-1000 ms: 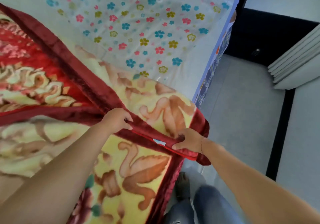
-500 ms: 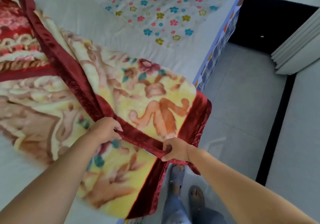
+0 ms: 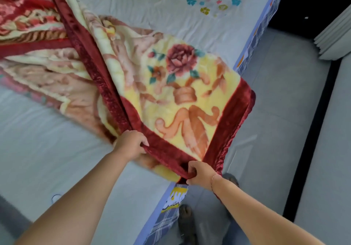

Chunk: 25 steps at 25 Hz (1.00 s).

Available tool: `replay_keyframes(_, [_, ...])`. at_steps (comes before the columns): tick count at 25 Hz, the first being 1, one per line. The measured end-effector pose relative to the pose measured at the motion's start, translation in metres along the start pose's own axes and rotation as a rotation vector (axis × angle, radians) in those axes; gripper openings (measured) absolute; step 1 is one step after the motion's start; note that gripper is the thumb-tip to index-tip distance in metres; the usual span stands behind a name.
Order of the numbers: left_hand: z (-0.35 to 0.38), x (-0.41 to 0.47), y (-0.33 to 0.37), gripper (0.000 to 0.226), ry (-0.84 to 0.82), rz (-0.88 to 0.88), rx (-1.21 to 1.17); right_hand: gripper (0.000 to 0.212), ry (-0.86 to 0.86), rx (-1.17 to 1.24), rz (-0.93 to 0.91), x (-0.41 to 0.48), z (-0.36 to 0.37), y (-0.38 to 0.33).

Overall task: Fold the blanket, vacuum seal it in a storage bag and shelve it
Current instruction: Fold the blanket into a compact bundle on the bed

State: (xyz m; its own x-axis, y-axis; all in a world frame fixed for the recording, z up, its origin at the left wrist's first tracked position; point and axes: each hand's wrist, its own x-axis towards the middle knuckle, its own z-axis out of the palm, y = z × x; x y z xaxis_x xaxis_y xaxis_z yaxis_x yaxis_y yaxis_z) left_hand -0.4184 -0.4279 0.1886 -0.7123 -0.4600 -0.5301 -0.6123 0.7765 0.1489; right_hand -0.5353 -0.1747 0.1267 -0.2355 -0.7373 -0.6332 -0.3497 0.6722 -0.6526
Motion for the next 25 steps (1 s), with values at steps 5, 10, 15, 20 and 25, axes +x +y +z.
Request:
replay_keyframes(5, [0.040,-0.038,-0.039,0.024,0.011,0.010,0.005,0.041,0.034,0.021,0.033,-0.015,0.061,-0.014])
replay_keyframes(10, [0.055,-0.065,-0.053,0.055,0.021,-0.050,-0.060,0.025,0.184,0.050,0.137,-0.021,0.066,-0.011])
replay_keyframes(15, [0.052,-0.092,-0.052,0.067,0.079,-0.097,-0.105,0.049,0.213,0.069,0.121,-0.034,0.057,-0.020])
replay_keyframes(20, [0.036,-0.137,-0.052,0.072,0.217,-0.167,-0.213,0.078,0.312,-0.057,0.054,-0.040,0.045,-0.075])
replay_keyframes(25, [0.018,-0.202,-0.086,0.078,0.362,-0.274,-0.300,0.089,0.422,-0.128,-0.075,-0.041,0.052,-0.154])
